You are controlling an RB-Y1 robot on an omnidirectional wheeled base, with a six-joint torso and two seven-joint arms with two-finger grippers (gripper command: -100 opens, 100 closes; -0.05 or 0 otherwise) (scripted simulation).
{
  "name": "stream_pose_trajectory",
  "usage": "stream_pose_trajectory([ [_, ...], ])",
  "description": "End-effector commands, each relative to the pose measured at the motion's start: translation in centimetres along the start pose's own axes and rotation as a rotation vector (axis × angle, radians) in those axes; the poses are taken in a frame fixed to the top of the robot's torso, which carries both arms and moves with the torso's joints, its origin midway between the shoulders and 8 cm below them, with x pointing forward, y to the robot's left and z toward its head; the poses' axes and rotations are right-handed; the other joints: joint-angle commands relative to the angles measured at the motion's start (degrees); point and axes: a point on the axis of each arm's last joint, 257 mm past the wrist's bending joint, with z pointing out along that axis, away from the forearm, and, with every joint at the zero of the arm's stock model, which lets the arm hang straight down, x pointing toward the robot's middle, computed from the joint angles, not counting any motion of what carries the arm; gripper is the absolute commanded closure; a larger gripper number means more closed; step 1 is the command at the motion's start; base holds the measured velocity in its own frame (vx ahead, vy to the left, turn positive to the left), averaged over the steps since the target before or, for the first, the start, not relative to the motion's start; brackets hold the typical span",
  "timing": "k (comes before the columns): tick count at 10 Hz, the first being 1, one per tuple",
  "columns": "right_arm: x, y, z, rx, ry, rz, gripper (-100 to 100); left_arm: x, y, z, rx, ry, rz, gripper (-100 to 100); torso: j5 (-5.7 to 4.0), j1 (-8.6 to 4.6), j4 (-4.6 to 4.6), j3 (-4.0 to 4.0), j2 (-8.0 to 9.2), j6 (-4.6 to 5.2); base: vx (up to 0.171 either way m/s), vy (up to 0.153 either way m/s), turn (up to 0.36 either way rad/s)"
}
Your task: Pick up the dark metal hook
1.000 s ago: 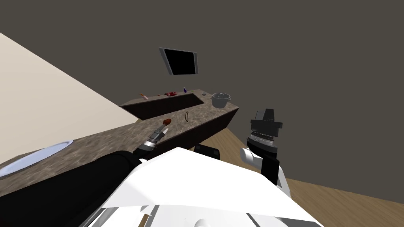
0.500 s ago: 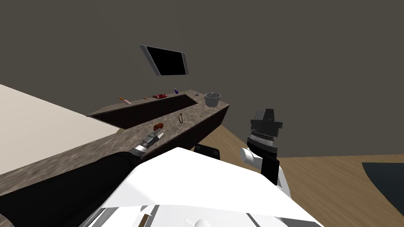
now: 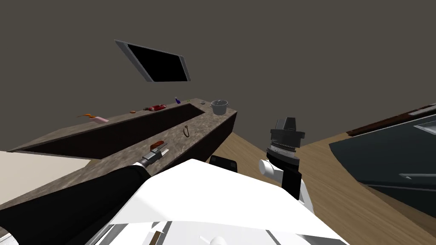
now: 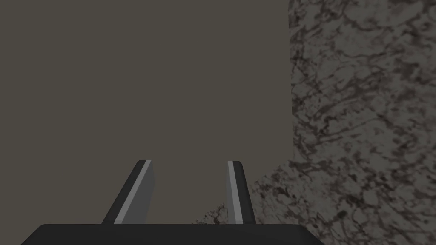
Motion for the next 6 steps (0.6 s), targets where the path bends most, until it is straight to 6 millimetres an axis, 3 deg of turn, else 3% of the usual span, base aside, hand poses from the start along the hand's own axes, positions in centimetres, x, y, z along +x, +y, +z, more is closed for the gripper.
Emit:
stream_pose_trajectory([
  [1,0.0,0.0,0.0,0.000,0.000,0.000,0,-0.6,1.0,-0.5,-0.035,0.000,-0.016,-100,0.00,0.00,0.00,0.00,0.00,0.00,-0.010,-0.014,-0.213],
  [3,0.0,0.0,0.0,0.000,0.000,0.000,0,-2.6,3.2,-2.9,-0.135,0.004,-0.027,-100,0.01,-0.01,0.00,-0.02,-0.04,-0.01,0.001,-0.029,-0.396],
  [4,0.0,0.0,0.0,0.000,0.000,0.000,0,-2.6,3.2,-2.9,-0.135,0.003,-0.033,-100,0.00,-0.02,-0.01,-0.03,-0.06,-0.02,0.002,-0.017,-0.189],
  [6,0.0,0.0,0.0,0.000,0.000,0.000,0,-4.6,5.1,-5.3,-0.228,-0.001,-0.049,-100,0.00,-0.02,-0.01,-0.04,-0.07,-0.02,0.005,-0.028,-0.401],
])
